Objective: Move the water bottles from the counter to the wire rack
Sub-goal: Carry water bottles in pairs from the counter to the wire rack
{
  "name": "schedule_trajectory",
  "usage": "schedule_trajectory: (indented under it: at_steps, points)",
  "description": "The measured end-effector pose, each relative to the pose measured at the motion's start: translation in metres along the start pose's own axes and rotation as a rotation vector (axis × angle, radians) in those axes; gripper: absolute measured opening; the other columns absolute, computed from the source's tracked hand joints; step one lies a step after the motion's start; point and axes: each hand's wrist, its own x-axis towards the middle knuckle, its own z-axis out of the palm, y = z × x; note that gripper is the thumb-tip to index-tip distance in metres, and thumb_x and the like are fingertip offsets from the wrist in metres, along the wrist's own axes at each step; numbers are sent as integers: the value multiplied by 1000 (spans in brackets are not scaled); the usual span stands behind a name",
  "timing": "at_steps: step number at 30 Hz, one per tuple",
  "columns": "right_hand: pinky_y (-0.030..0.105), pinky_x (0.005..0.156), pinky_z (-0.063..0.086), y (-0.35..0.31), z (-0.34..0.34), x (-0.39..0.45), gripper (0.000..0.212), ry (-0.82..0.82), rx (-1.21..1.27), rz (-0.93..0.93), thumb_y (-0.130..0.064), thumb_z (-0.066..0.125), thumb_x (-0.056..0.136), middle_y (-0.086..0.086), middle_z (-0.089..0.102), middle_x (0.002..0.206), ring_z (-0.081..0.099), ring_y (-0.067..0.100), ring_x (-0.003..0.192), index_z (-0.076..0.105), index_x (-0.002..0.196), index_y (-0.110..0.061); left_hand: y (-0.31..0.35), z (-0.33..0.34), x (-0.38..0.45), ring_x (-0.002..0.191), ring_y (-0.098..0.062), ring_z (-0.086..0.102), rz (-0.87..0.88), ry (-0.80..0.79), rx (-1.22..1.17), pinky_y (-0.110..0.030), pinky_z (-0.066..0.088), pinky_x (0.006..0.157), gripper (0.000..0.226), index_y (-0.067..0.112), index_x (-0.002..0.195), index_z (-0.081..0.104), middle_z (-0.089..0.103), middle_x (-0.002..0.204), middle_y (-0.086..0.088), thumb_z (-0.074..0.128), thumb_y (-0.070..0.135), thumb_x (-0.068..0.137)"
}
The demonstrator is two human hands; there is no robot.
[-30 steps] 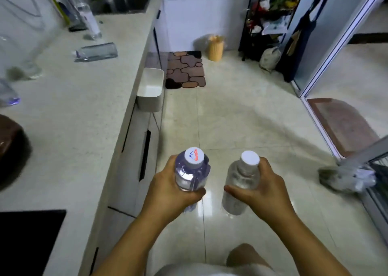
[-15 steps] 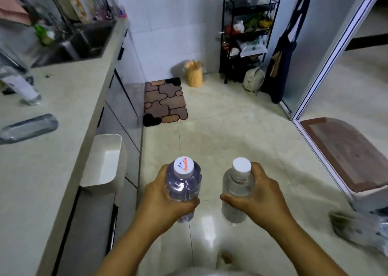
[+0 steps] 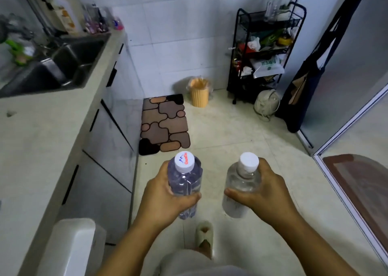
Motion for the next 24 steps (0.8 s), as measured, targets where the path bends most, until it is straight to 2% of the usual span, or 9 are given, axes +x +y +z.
schedule_trajectory:
  at_steps: [5,7,9,12,14,17,20,22,24]
  points:
    - [31,92,45,-35,-14,109,71,44,0,68,-27,83,61,-11,48,109,48,11,100,35,113,-33,36,-6,134,74,0,66,57,-77,63,-9,51,60,59,40,97,48,68,88,16,86,20,56]
    - [31,93,44,-40,-21,144,70,72,3,74,-26,82,61,-12,47,109,46,10,101,32,110,-34,50,-3,178,66,10,63,78,-100,44,-6,48,51,62,43,93,46,65,75,24,86,13,57]
    - [27,90,42,-38,-29,183,70,125,9,86,-26,83,61,-13,47,108,46,8,100,32,109,-35,61,4,222,67,11,63,82,-126,37,-5,47,51,64,43,97,45,63,75,28,85,13,57]
    - [26,87,41,-32,-38,240,71,169,-8,114,-27,83,60,-12,47,107,46,8,100,37,113,-31,70,18,283,90,-5,65,91,-140,40,-20,51,75,68,33,110,50,66,100,15,86,19,55]
    - [26,85,41,-29,-45,282,74,194,-28,129,-28,83,59,-12,47,106,45,8,99,41,120,-24,76,29,327,93,-9,64,90,-160,30,-26,52,80,70,26,115,52,67,105,11,86,22,54]
    - [32,91,43,-25,-59,353,77,191,-30,145,-27,82,60,-9,48,108,46,10,101,41,124,-20,86,49,401,88,-4,66,94,-181,22,-25,53,75,68,27,114,53,69,100,13,86,25,54]
    - [35,95,44,-25,-75,424,78,184,-27,129,-28,83,60,-2,56,118,51,15,105,41,125,-19,105,62,471,78,8,63,117,-176,38,-9,48,63,59,29,105,55,68,90,17,85,25,55]
    - [32,91,45,-29,-89,472,78,187,-41,109,-29,83,59,-1,57,117,50,13,99,42,125,-19,123,68,514,73,16,60,129,-159,58,-3,44,58,58,32,102,53,67,82,22,85,21,56]
    - [24,82,44,-38,-104,522,80,184,-50,75,-30,83,59,-9,52,107,48,10,95,41,125,-21,141,71,561,69,14,60,125,-134,51,-3,44,57,55,33,99,54,69,76,26,85,17,56]
